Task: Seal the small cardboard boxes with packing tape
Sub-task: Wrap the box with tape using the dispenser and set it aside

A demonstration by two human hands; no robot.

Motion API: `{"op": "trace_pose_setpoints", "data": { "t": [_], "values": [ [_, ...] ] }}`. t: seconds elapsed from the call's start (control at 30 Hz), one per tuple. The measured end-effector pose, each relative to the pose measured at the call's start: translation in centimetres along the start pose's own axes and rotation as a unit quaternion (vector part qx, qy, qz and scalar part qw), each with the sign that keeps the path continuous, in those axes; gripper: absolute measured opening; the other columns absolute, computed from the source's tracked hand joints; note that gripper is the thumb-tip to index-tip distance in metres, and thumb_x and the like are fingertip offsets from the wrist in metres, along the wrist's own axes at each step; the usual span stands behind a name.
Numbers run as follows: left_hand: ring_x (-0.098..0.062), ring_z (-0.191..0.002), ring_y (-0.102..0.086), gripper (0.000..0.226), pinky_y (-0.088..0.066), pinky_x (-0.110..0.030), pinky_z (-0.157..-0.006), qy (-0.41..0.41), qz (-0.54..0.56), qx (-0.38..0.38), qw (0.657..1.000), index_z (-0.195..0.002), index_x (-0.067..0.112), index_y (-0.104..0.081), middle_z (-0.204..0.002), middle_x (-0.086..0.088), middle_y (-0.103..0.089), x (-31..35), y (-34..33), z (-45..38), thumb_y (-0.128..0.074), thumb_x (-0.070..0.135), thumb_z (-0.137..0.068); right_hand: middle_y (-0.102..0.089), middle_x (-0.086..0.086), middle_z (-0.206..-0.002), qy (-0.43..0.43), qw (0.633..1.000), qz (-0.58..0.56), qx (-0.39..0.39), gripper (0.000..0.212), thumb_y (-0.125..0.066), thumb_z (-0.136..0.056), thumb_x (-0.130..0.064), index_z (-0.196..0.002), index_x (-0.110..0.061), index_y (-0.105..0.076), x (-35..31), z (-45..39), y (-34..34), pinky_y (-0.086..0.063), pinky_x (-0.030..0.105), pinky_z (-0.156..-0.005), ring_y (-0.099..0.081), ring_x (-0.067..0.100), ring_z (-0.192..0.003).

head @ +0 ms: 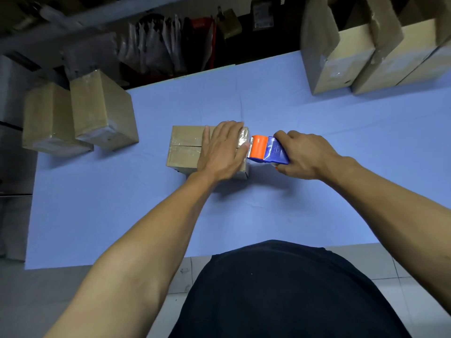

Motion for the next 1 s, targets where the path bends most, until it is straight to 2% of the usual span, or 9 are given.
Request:
{"op": "trace_pose_setpoints", "data": {
  "t": [0.1, 0.23, 0.43, 0.5, 0.57, 0.63, 0.7, 0.83, 1.0],
  "values": [
    [-0.019, -0.140, -0.033, 0.054, -0.009, -0.056, -0.119, 0.017, -0.015, 0.006, 1.000, -0.142, 0.019, -0.045, -0.146, 0.002, -0.045, 0.3, -0.4, -0.3, -0.042, 0.052, -0.098, -0.057, 0.009, -0.118, -0.003, 1.000, -0.023, 0.003, 0.069, -0.064, -0.085, -0.043, -0.143, -0.020, -0.037, 0.0, 0.3, -0.6, -0.041, 0.036, -0.069, -0.061, 0.038, -0.095],
    [-0.020, -0.137, -0.036, 0.045, -0.009, -0.057, -0.118, 0.021, -0.020, 0.011, 1.000, -0.137, 0.020, -0.047, -0.143, 0.001, -0.047, 0.2, -0.5, -0.5, -0.045, 0.045, -0.099, -0.056, 0.007, -0.126, 0.007, 0.998, -0.068, 0.001, 0.077, -0.063, -0.087, -0.045, -0.153, -0.023, -0.028, 1.7, 1.5, -0.6, -0.045, 0.038, -0.079, -0.059, 0.035, -0.106],
    [-0.023, -0.134, -0.038, 0.052, -0.007, -0.055, -0.118, 0.039, -0.013, 0.006, 0.999, -0.135, 0.020, -0.049, -0.140, 0.000, -0.048, 0.7, -0.2, -0.7, -0.041, 0.047, -0.092, -0.055, 0.008, -0.132, 0.020, 0.999, -0.013, -0.023, 0.083, -0.059, -0.090, -0.048, -0.158, -0.024, -0.016, 2.1, 1.3, 0.3, -0.046, 0.038, -0.079, -0.059, 0.034, -0.109],
    [-0.023, -0.134, -0.039, 0.053, -0.008, -0.055, -0.118, 0.040, -0.015, 0.014, 0.999, -0.135, 0.020, -0.049, -0.140, 0.000, -0.049, 0.8, -0.2, -0.6, -0.041, 0.048, -0.091, -0.054, 0.008, -0.133, 0.019, 0.999, 0.020, -0.031, 0.086, -0.056, -0.090, -0.053, -0.158, -0.024, -0.013, 1.3, 1.1, 0.5, -0.045, 0.037, -0.077, -0.060, 0.035, -0.108],
    [-0.022, -0.134, -0.039, 0.052, -0.008, -0.055, -0.119, 0.040, -0.013, 0.021, 0.999, -0.135, 0.021, -0.050, -0.139, 0.001, -0.049, 0.9, -0.1, -0.5, -0.039, 0.049, -0.092, -0.051, 0.007, -0.134, 0.020, 0.998, 0.050, -0.026, 0.091, -0.048, -0.088, -0.069, -0.158, -0.024, -0.012, 0.4, 0.9, 0.9, -0.040, 0.035, -0.070, -0.062, 0.035, -0.102],
    [-0.020, -0.134, -0.038, 0.050, -0.008, -0.055, -0.119, 0.045, -0.004, 0.025, 0.999, -0.135, 0.022, -0.050, -0.140, 0.002, -0.050, 1.0, -0.2, -0.4, -0.037, 0.047, -0.094, -0.048, 0.005, -0.134, 0.014, 0.998, 0.068, -0.006, 0.092, -0.037, -0.085, -0.079, -0.158, -0.026, -0.016, -0.6, 0.7, 1.7, -0.036, 0.032, -0.065, -0.064, 0.034, -0.093],
    [-0.019, -0.135, -0.038, 0.047, -0.008, -0.057, -0.119, 0.042, -0.005, 0.028, 0.999, -0.135, 0.022, -0.050, -0.139, 0.003, -0.050, 1.1, -0.1, -0.4, -0.037, 0.044, -0.096, -0.050, 0.004, -0.129, 0.011, 0.997, 0.074, 0.005, 0.079, -0.038, -0.089, -0.074, -0.154, -0.030, -0.027, -1.3, 0.6, 2.7, -0.035, 0.031, -0.064, -0.063, 0.033, -0.088],
    [-0.020, -0.136, -0.036, 0.048, -0.008, -0.059, -0.118, 0.034, -0.014, 0.019, 0.999, -0.137, 0.020, -0.049, -0.140, 0.003, -0.049, 1.1, -0.1, -0.3, -0.038, 0.039, -0.094, -0.053, 0.003, -0.100, 0.018, 0.996, 0.088, -0.001, 0.046, -0.054, -0.086, -0.061, -0.116, -0.026, -0.059, -3.2, -1.2, 4.7, -0.030, 0.031, -0.062, -0.049, 0.031, -0.072],
    [-0.021, -0.138, -0.034, 0.047, -0.006, -0.061, -0.117, 0.029, -0.022, 0.015, 0.999, -0.142, 0.020, -0.046, -0.140, 0.002, -0.047, 0.9, -0.3, -0.5, -0.043, 0.033, -0.098, -0.046, 0.004, -0.090, -0.030, 0.996, 0.082, 0.003, 0.039, -0.060, -0.083, -0.054, -0.102, -0.020, -0.064, -4.4, -2.0, 5.0, -0.031, 0.032, -0.061, -0.047, 0.029, -0.068]
  ]
}}
Point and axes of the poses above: each hand's wrist, its own z-axis away from the middle knuckle, its own y-axis out of the back of the hand, x = y × z, the point moved 1 cm from there along -z, towards the middle knuckle
